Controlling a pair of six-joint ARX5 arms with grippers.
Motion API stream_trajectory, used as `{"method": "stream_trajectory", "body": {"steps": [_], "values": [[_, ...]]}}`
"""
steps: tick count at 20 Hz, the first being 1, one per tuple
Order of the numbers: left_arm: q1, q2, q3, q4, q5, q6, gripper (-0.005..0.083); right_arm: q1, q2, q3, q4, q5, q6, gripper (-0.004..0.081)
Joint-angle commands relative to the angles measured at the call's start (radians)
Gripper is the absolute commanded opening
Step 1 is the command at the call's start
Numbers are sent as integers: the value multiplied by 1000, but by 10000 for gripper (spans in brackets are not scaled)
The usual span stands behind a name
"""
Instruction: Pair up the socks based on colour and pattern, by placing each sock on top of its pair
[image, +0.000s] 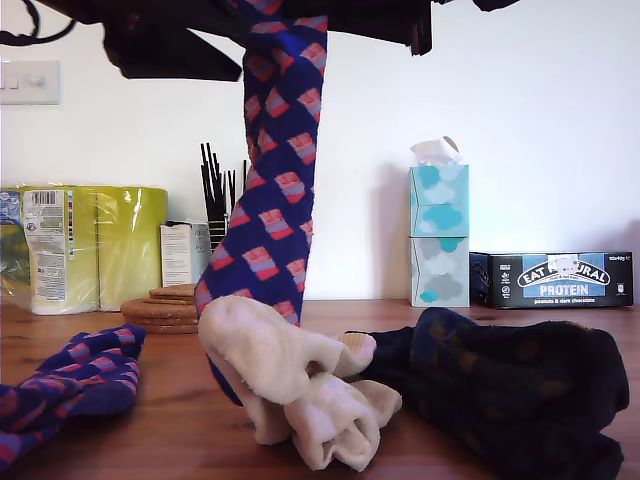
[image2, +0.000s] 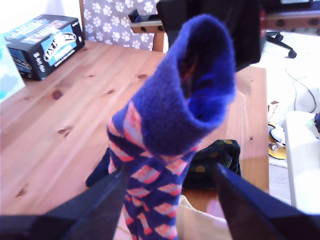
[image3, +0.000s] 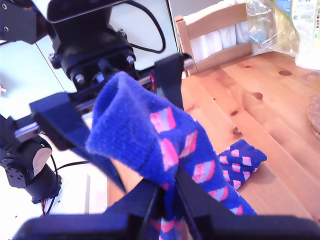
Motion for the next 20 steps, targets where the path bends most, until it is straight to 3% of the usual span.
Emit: {"method": "stream_trajectory", "body": {"steps": [1,9,10,11,13,16,18,20], "values": [[-5,-4,-14,37,0,-18,568,0,-9,10,-5,-6,1,-13],[-5,-3,-14,103,0,-71,489,0,-6,10,-63,12,-8,-13],[-5,-3,-14,104,0,-70,434,0,-6,10,-64,12,-8,-13],[-5,-3,-14,106,2,-70,310,0,-6,10,-68,11,-8,-13],[-5,-3,-14,116,9,-69,-33,5,-6,10,-74,12,-7,-13],[-15,-3,-14,155,40,-69,-24,10,-6,10,-74,13,0,-11],[-19,-5,-12,162,39,-77,-24,13,-6,10,-74,37,0,108],[-10,-6,9,128,35,-103,-24,12,-6,10,-79,42,10,326]]}}
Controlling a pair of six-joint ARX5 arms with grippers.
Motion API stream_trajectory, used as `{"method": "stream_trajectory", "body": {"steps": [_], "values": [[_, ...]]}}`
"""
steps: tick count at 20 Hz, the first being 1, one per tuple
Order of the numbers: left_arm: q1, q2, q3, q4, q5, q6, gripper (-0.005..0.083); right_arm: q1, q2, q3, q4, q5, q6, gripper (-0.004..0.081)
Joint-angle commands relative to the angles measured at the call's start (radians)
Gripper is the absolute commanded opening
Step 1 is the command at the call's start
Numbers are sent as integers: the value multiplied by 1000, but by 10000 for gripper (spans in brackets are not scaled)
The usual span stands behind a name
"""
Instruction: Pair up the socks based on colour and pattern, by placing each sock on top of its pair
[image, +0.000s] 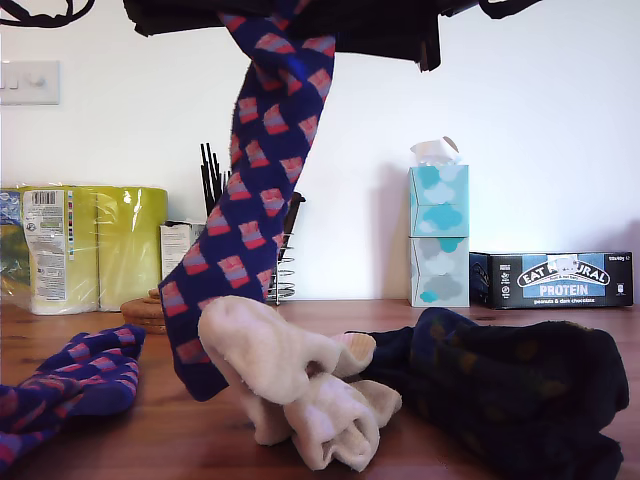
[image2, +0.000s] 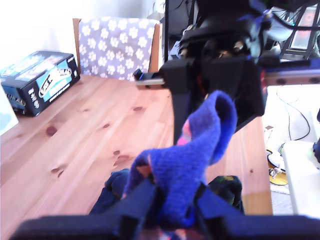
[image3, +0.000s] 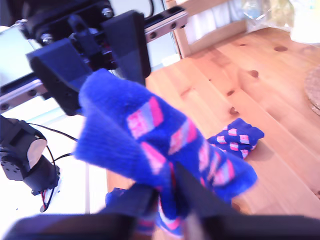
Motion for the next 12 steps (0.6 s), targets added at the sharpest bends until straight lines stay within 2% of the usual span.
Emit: {"method": "stream_trajectory", "body": {"steps": [1,2,5,6,7,9,12], "values": [[16,-9,25,-37,0,-17,-24,8,-7,10,-14,2,10,394],[30,-14,46,-73,-14,-22,-24,3,-9,10,-31,2,8,416],[51,-41,100,-205,-29,-23,-24,-22,-13,10,-87,-6,-35,412],[51,-47,116,-254,-44,-23,-24,-29,-15,10,-109,-10,-66,363],[51,-50,132,-306,-64,-26,-24,-37,-16,10,-126,-13,-89,260],[51,-50,156,-402,-109,-52,-24,-62,-16,10,-133,-11,-94,-19],[51,-60,166,-520,-188,-77,-24,-85,-22,9,-160,65,-133,-14]]}}
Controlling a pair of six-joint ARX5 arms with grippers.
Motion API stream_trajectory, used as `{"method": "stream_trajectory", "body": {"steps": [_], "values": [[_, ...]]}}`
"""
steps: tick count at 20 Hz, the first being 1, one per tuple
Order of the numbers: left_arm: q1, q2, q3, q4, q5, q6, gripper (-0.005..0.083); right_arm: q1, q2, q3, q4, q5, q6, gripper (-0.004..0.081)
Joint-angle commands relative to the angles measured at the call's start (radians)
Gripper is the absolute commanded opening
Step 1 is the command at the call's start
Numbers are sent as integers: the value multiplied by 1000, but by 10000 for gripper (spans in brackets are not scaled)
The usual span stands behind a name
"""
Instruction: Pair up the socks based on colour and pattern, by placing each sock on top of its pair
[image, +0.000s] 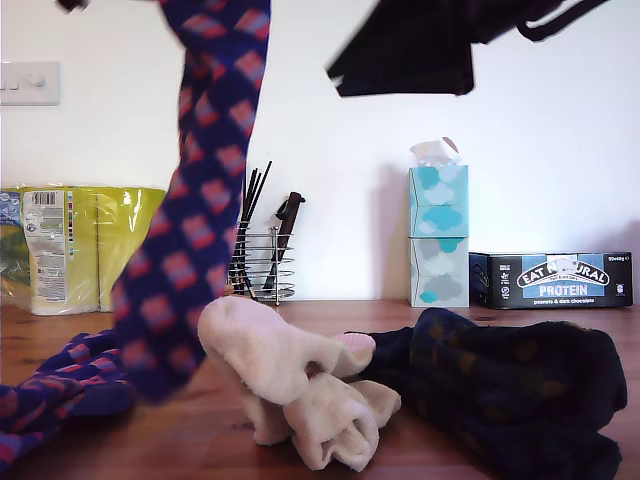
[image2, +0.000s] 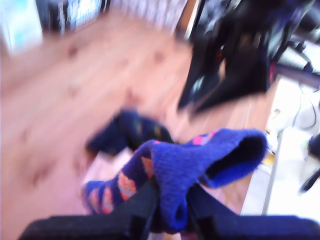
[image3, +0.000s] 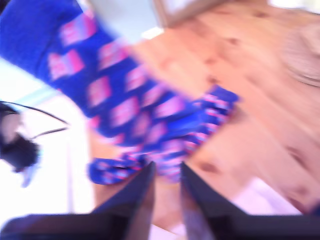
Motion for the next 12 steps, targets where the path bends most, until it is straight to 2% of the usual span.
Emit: {"method": "stream_trajectory", "body": {"steps": [1,4,6,9,11,12], "values": [[-1,-14,-6,-55,-38,-7,-24,-7,-27,8,-3,66,-28,-14],[-1,-67,-7,-126,-145,-6,-24,-8,-55,-7,14,171,-51,-14],[2,-101,-7,-153,-188,-7,-24,-8,-104,-63,73,252,-39,-14],[19,-128,-7,-187,-217,-16,-24,10,-250,-212,174,376,47,-14],[29,-129,-7,-227,-227,-50,-24,27,-372,-292,179,468,95,-14],[29,-129,-7,-256,-227,-69,-24,35,-433,-321,154,473,109,-14]]}}
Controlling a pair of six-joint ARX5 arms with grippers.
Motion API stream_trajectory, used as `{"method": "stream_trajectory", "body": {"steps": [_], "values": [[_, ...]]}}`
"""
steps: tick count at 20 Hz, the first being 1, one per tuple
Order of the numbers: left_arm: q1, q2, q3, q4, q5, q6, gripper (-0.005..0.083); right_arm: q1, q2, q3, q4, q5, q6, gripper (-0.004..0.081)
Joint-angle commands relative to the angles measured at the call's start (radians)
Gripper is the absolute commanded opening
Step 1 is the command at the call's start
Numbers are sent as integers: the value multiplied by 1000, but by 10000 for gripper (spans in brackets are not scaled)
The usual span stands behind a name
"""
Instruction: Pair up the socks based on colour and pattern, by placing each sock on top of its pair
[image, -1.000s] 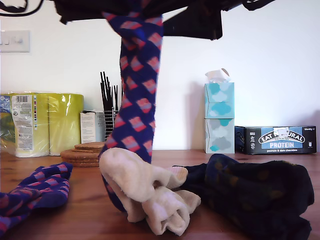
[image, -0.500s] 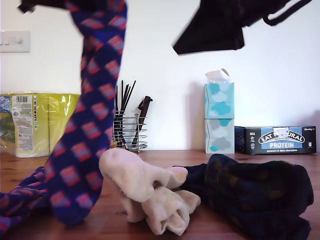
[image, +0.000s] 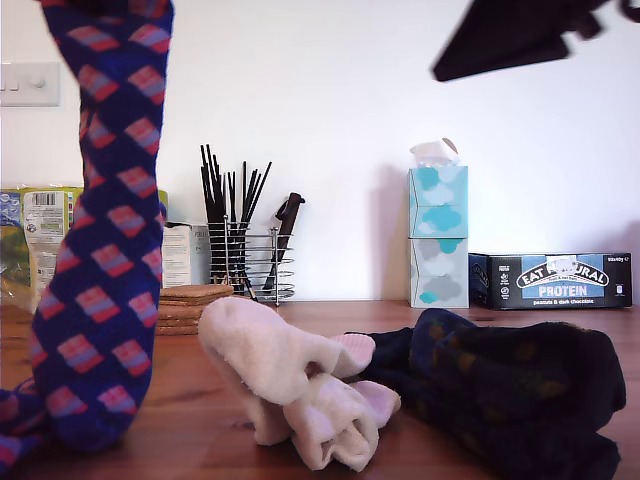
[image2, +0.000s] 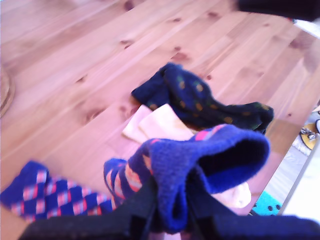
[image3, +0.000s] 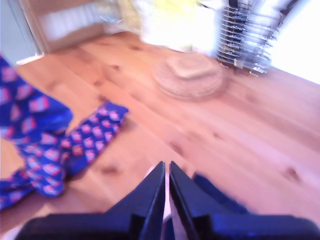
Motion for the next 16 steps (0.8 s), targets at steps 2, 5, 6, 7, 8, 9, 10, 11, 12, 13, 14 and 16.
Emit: {"method": "stream_trajectory", "body": {"steps": [2,5,6,7,8,9,10,11,12,13,14,16], "values": [[2,2,-7,-62,0,-80,-24,23,-127,-42,-81,16,38,-14],[2,-3,32,-143,51,-140,-24,35,-206,-47,-180,17,28,-14],[2,-3,61,-177,71,-159,-24,35,-215,-47,-194,18,21,-14],[2,-3,97,-214,89,-167,-24,35,-214,-47,-202,17,21,-14],[2,-3,136,-254,96,-167,-24,35,-212,-47,-209,17,21,-14],[2,-3,175,-287,96,-169,-24,35,-211,-47,-210,17,19,-14],[2,-3,214,-315,96,-169,-24,35,-209,-47,-208,12,14,-14],[2,-3,248,-344,96,-169,-24,35,-208,-47,-207,10,14,-14],[2,-2,278,-378,95,-171,-24,35,-208,-47,-207,10,14,-14],[2,-2,299,-409,96,-177,-24,35,-208,-47,-206,10,14,-14],[2,-2,308,-425,95,-176,-24,35,-208,-47,-204,10,13,-14],[2,-2,306,-432,93,-176,-24,35,-208,-47,-200,9,13,-14]]}}
